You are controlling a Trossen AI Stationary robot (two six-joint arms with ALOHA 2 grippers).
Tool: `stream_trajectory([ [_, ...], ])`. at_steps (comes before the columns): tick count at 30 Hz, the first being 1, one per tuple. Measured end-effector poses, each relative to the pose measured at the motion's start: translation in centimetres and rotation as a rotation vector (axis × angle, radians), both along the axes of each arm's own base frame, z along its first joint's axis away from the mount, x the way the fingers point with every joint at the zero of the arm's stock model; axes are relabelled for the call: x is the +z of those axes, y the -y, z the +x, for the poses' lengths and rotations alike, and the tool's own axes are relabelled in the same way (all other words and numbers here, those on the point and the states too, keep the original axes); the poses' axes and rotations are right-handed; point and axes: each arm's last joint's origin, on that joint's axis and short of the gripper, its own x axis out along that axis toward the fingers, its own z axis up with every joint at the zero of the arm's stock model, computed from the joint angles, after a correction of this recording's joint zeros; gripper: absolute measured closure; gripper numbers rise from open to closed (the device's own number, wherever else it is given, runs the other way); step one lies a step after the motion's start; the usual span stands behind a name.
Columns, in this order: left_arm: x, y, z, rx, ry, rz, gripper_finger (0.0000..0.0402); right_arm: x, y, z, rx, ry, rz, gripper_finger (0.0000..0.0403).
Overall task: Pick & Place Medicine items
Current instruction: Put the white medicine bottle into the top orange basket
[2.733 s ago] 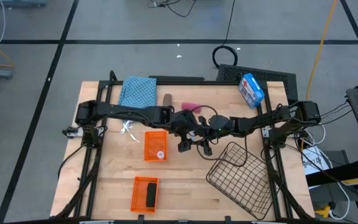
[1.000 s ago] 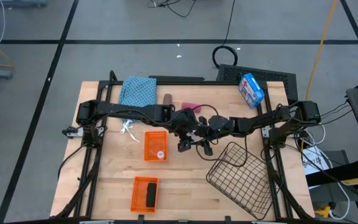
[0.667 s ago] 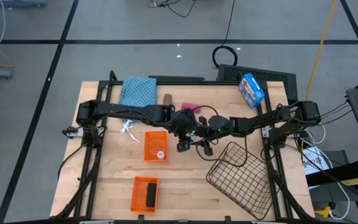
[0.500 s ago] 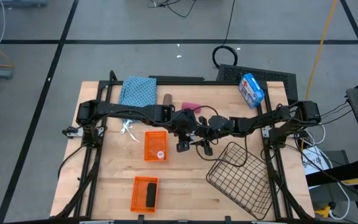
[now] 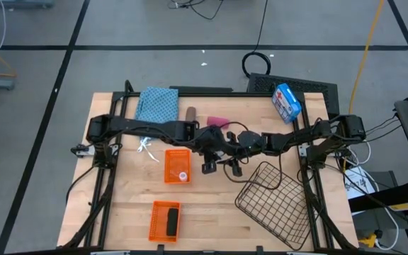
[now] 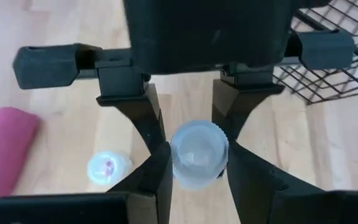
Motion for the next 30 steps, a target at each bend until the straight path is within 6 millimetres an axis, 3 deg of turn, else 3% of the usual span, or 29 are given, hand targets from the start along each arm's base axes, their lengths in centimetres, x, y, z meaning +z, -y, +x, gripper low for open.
stream_trajectory([
  [9, 3.9, 1.6, -2.6, 0.071, 0.047, 0.095, 0.0275, -0.1, 0.0, -0.2, -0.015, -0.035, 0.046, 0.0171],
  [16, 6.3, 3.3, -6.6, 0.154, 0.011, 0.135, 0.0275, -0.4, 0.0, -0.4, -0.016, -0.066, 0.045, 0.0152],
  [22, 5.5, 4.3, -11.5, 0.288, 0.055, 0.105, 0.0275, -0.3, 0.0, -0.3, -0.017, -0.061, 0.043, 0.0152],
  [30, 0.1, 4.8, -16.1, 0.38, 0.19, -0.053, 0.0275, -0.2, 0.0, -0.3, -0.016, -0.042, 0.038, 0.0152],
])
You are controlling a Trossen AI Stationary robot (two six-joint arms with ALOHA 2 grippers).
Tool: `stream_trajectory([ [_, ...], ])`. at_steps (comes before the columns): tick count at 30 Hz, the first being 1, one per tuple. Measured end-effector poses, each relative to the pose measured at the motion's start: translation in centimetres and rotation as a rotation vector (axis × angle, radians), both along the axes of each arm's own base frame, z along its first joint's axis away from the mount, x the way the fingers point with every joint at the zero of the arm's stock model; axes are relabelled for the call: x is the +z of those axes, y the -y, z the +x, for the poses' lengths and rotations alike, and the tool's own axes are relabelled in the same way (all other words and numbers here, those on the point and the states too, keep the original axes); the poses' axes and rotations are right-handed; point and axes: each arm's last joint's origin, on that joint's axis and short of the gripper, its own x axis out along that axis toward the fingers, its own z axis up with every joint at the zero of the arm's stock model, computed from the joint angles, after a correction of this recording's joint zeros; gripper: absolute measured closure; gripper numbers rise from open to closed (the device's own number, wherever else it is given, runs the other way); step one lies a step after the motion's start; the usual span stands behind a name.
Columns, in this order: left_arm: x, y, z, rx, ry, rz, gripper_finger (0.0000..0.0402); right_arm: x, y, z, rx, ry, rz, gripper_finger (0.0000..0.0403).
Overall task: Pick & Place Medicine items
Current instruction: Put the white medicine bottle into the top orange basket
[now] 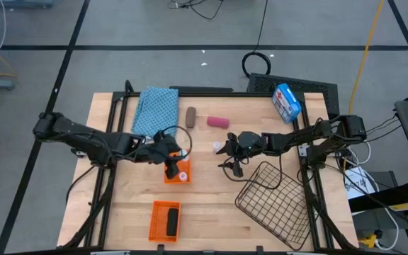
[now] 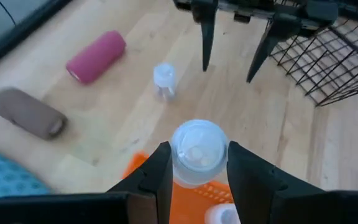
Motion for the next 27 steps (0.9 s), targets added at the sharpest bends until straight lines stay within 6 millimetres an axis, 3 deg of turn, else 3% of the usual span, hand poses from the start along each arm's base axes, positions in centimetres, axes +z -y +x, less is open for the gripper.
stream_trajectory([
  [4, -3.5, -0.1, -0.9, 0.019, -0.001, -0.026, 0.0275, 0.0, 0.0, 0.0, 0.0, 0.002, 0.0, 0.0152],
  [8, -5.7, -0.3, -1.4, 0.042, 0.002, -0.042, 0.0275, 0.1, 0.0, 0.1, -0.002, 0.017, 0.003, 0.0151],
  [18, -9.2, -1.9, -2.3, 0.124, 0.009, -0.066, 0.0275, 0.3, 0.0, 0.2, -0.003, 0.037, 0.004, 0.0151],
  [27, -10.5, -2.3, -1.6, 0.101, -0.013, -0.083, 0.0275, 0.4, 0.0, 0.2, -0.003, 0.043, 0.004, 0.0151],
])
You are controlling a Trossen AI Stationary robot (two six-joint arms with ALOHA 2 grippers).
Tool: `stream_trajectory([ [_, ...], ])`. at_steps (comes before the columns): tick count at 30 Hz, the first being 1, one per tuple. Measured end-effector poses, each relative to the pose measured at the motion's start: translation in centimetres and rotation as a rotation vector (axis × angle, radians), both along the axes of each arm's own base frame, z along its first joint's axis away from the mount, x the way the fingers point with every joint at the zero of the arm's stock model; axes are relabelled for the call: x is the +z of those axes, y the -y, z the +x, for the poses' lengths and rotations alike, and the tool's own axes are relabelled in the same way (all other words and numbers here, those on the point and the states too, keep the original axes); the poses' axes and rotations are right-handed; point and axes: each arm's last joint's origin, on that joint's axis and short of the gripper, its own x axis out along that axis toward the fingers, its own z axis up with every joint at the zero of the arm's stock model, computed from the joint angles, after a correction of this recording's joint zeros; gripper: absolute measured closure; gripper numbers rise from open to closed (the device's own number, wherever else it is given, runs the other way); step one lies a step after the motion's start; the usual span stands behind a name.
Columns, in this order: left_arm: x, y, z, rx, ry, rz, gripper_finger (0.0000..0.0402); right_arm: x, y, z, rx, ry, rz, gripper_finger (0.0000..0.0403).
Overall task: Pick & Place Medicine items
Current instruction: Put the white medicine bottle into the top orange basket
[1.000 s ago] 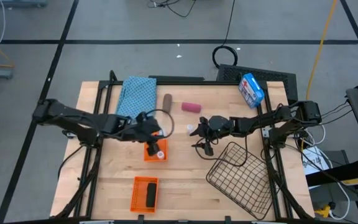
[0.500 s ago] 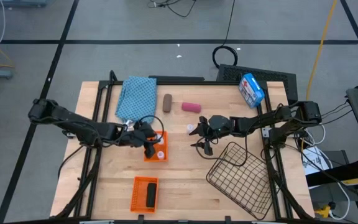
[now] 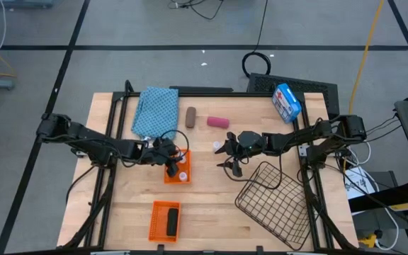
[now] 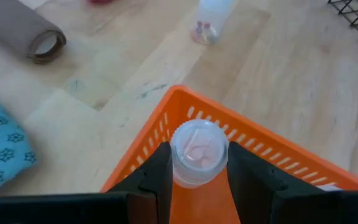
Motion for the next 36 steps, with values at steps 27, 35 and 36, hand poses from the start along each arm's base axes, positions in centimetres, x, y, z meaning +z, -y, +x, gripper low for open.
stream_trajectory([
  [27, -0.4, 1.0, -1.8, 0.076, -0.118, -0.007, 0.0275, 0.0, 0.0, 0.0, 0.003, 0.0, -0.007, 0.0152],
  [35, -0.4, 1.0, -1.7, 0.078, -0.116, -0.009, 0.0203, 0.0, 0.0, 0.0, 0.003, 0.0, -0.007, 0.0151],
  [36, -0.4, 1.0, -1.7, 0.079, -0.115, -0.01, 0.0192, 0.0, 0.0, 0.0, 0.003, 0.0, -0.007, 0.0151],
])
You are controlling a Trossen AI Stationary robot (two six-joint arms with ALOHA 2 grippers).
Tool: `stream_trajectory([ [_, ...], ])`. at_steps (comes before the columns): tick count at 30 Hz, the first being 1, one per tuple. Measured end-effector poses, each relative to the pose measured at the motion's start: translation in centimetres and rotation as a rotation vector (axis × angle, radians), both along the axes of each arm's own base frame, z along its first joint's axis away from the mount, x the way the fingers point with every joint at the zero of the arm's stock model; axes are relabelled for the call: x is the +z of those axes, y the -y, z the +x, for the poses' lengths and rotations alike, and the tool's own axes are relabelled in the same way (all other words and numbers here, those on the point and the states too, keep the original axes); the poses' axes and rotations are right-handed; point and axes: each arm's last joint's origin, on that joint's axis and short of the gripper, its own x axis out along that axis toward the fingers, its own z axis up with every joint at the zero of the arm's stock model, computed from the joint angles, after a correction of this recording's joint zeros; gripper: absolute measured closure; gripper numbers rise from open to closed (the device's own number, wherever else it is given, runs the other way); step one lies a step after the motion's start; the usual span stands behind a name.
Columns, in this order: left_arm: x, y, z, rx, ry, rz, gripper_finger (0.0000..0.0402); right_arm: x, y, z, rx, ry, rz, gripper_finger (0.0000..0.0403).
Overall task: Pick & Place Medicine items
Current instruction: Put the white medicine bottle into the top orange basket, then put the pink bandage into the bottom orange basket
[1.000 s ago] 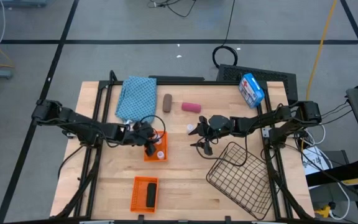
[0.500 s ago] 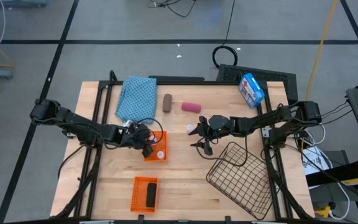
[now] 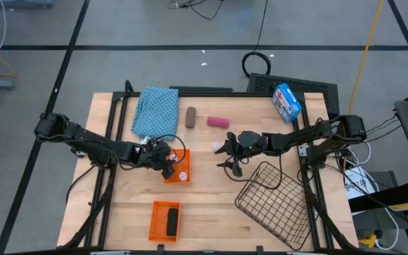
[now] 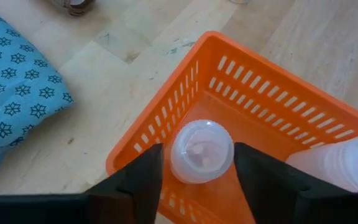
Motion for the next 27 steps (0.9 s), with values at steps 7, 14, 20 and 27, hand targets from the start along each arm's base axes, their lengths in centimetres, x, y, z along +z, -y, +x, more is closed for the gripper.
stream_trajectory([
  [7, 0.1, 0.1, 0.0, -0.019, 0.001, -0.022, 0.0149, 0.0, 0.0, 0.0, 0.0, 0.0, 0.0, 0.0151],
  [14, 2.0, -0.4, -0.2, -0.033, 0.076, -0.043, 0.0141, 0.0, 0.0, 0.0, 0.0, -0.001, 0.0, 0.0151],
  [20, 4.8, -1.5, -1.4, -0.03, 0.208, -0.022, 0.014, 0.0, 0.0, 0.0, 0.0, -0.003, 0.0, 0.0151],
  [27, 9.1, -2.9, -4.6, -0.038, 0.43, 0.044, 0.014, -0.2, 0.1, -0.1, 0.006, -0.022, -0.015, 0.0151],
])
